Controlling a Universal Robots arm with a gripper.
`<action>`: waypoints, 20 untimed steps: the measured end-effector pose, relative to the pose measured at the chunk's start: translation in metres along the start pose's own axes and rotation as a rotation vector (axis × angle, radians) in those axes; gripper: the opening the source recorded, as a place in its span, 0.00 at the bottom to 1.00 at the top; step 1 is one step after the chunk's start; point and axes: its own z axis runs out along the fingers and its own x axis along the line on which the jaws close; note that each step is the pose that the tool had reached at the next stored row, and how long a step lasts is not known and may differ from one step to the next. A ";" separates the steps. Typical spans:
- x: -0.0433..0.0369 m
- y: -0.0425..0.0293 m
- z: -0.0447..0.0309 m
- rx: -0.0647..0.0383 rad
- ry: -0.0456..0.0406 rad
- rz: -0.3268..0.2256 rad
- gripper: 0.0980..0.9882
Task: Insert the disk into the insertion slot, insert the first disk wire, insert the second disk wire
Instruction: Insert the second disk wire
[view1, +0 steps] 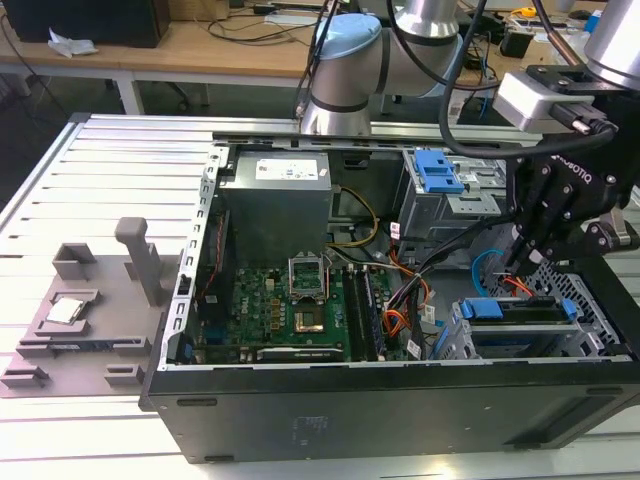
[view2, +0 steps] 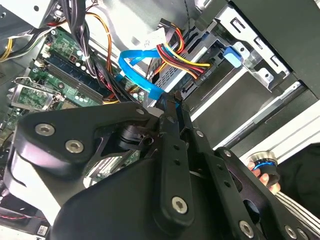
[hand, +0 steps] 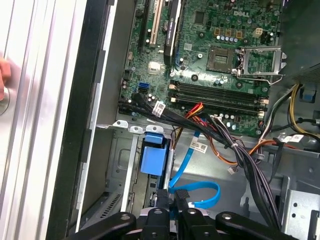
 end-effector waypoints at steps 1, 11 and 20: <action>0.0010 0.0002 0.0001 0.000 -0.0003 0.006 0.07; 0.0010 0.0001 0.0008 -0.011 -0.0084 0.166 0.07; 0.0015 0.0002 0.0010 -0.014 -0.0108 0.211 0.07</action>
